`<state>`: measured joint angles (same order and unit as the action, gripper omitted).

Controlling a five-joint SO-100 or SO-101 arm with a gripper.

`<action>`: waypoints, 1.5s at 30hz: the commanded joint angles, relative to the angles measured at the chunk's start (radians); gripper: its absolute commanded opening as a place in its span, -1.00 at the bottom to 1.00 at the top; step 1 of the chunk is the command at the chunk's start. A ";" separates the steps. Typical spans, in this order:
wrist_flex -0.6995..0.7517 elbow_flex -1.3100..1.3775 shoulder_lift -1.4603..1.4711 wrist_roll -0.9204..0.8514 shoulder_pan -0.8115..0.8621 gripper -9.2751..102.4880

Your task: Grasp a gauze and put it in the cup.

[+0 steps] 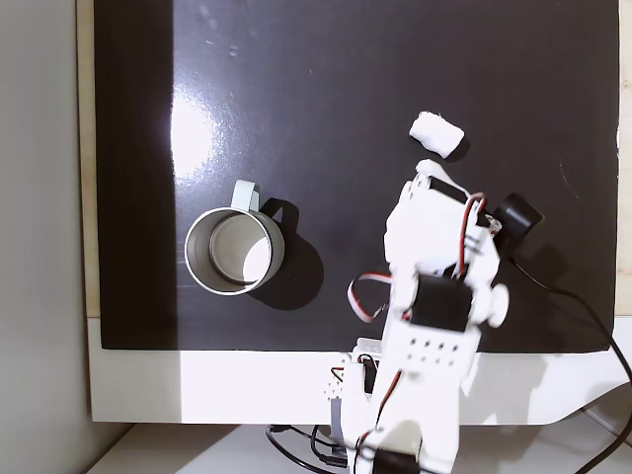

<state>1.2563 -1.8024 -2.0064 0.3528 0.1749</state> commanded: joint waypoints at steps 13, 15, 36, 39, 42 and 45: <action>0.135 0.437 0.357 -0.009 0.084 -0.41; 0.115 0.439 0.399 -0.031 0.097 -0.39; 0.017 0.583 0.834 -0.141 0.080 -0.31; -0.003 0.588 0.874 -0.141 0.091 -0.31; -0.006 0.609 0.916 -0.141 0.095 -0.31; -0.008 0.634 0.957 -0.143 0.095 -0.31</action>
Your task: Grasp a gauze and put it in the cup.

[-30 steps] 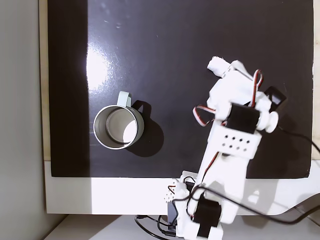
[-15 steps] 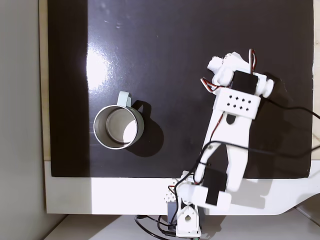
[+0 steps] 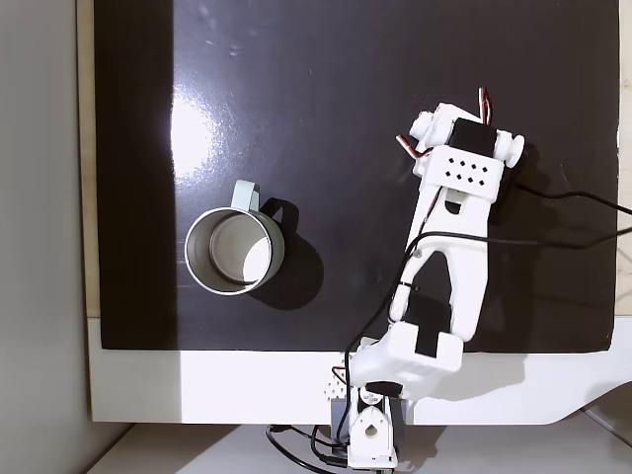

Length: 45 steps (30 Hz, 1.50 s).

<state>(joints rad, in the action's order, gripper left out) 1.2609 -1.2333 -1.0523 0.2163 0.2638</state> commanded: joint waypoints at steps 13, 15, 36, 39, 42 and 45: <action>-0.021 0.084 0.069 0.014 0.008 -0.70; -0.021 0.087 0.069 0.020 0.011 -0.79; 0.325 0.166 -0.276 0.037 0.015 -0.83; 0.399 0.207 -0.341 0.034 0.020 -0.83; 0.468 0.253 -0.400 0.034 0.020 -0.83; 0.515 0.296 -0.431 0.029 0.015 -0.83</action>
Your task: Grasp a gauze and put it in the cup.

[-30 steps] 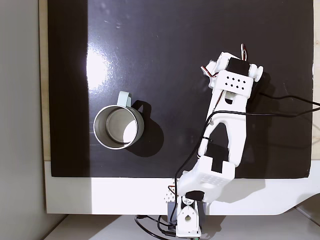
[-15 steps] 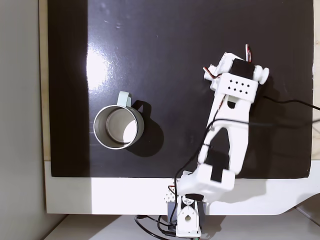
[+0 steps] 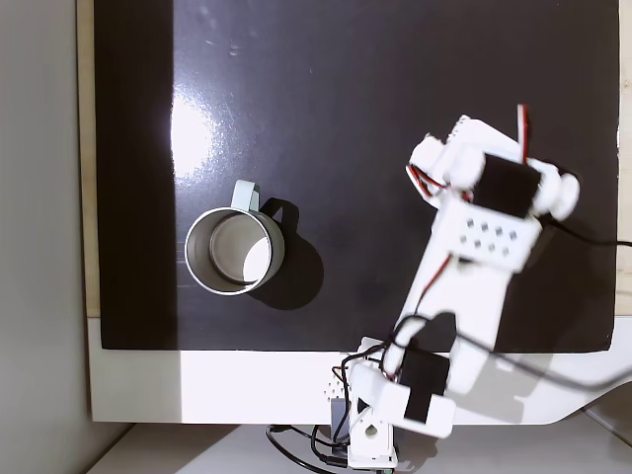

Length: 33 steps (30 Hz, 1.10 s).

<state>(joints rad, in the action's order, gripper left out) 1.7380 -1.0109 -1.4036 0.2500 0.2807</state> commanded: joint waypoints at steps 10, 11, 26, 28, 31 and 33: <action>0.052 0.164 -0.049 0.052 -0.181 -0.83; 0.054 0.183 -0.048 0.054 -0.218 -0.83; 0.058 0.080 -0.135 -0.179 -0.718 -0.83; 0.060 0.052 -0.146 -0.206 -0.769 -0.83; 0.060 0.008 -0.167 -0.247 -0.828 -0.83; 0.061 -0.037 -0.186 -0.284 -0.864 -0.83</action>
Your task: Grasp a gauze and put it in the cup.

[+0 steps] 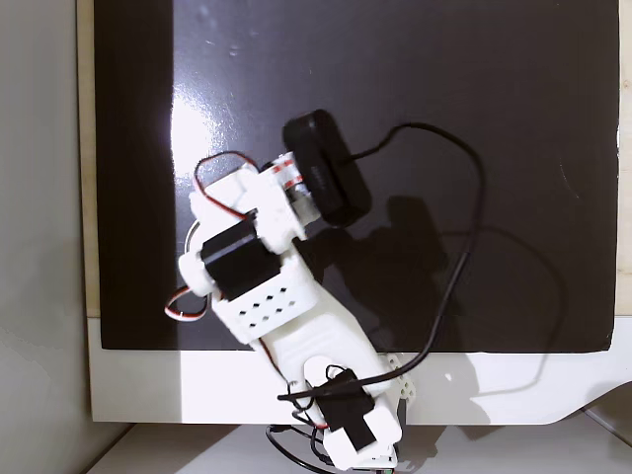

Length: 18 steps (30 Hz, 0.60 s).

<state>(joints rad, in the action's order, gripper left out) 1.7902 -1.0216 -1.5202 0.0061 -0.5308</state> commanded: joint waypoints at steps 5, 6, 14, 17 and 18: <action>0.011 -0.140 -0.103 -0.069 -0.104 -0.83; 0.011 -0.158 -0.117 -0.069 -0.107 -0.83; 0.006 -0.218 -0.144 -0.069 -0.080 -0.83; 0.003 -0.224 -0.140 -0.066 -0.084 -0.83; 0.002 -0.224 -0.137 -0.061 -0.084 -0.81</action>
<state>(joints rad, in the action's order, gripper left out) 1.7902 -1.2517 -1.6107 -0.0598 -0.6136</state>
